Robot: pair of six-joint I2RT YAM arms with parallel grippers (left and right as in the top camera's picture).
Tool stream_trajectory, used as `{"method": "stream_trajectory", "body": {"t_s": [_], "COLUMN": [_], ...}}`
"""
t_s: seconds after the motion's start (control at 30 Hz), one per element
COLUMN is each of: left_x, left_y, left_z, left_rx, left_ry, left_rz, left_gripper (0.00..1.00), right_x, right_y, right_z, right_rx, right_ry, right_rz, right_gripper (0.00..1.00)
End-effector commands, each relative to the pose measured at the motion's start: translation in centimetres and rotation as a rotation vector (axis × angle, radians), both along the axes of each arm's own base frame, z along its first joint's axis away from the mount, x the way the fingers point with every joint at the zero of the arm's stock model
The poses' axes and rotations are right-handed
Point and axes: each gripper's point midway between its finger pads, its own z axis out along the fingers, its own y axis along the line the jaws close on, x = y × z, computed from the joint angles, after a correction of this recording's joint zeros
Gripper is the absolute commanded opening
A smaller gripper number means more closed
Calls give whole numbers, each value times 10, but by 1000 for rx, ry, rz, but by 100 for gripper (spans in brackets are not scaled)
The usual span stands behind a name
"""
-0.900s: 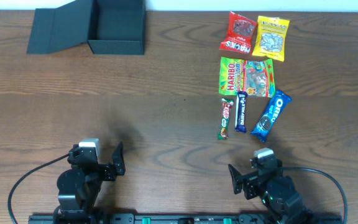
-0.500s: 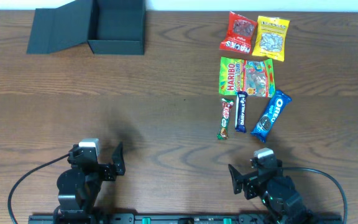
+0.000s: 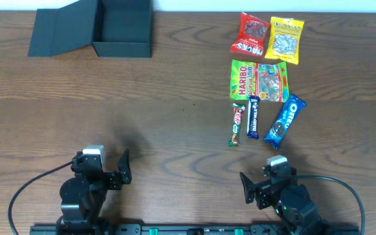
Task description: Pack container
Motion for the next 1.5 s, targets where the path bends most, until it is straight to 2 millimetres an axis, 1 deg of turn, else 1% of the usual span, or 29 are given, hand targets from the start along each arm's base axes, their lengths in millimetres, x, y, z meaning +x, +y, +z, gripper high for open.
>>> {"method": "stream_trajectory", "body": {"t_s": [0.0,0.73,0.83,0.9,0.97,1.0,1.07,1.13,1.2,1.33,1.47], "left_x": [0,0,-1,-1,-1,1,4,7,10,18,32], "left_y": [0,0,-8,-16,-26,-34,-44,-44,-40,-34,-28], "left_z": [-6,-6,-5,-1,9,20,44,61,66,66,69], "left_rx": [-12,-12,-39,-92,-123,-139,-150,-141,-133,-120,-58], "left_ry": [10,10,11,3,-31,-76,-174,-249,-269,-240,-198], "left_rz": [5,5,-36,-65,-119,-169,-231,-236,-215,-177,-161], "left_gripper": [95,95,95,95,95,95,95,95,95,95,95], "right_x": [0,0,0,0,0,0,0,0,0,0,0], "right_y": [-1,0,0,-1,-1,-1,-1,-1,-1,-1,-1], "right_z": [-2,-2,-2,-2,-2,-2,-2,-2,-2,-2,-2], "right_rx": [-10,-9,-9,-10,-10,-10,-9,-10,-10,-10,-10], "right_ry": [-5,-5,-5,-5,-5,-5,-5,-5,-5,-5,-5], "right_rz": [4,4,5,4,4,4,4,4,4,4,4], "right_gripper": [99,99,99,99,99,99,99,99,99,99,99]}}
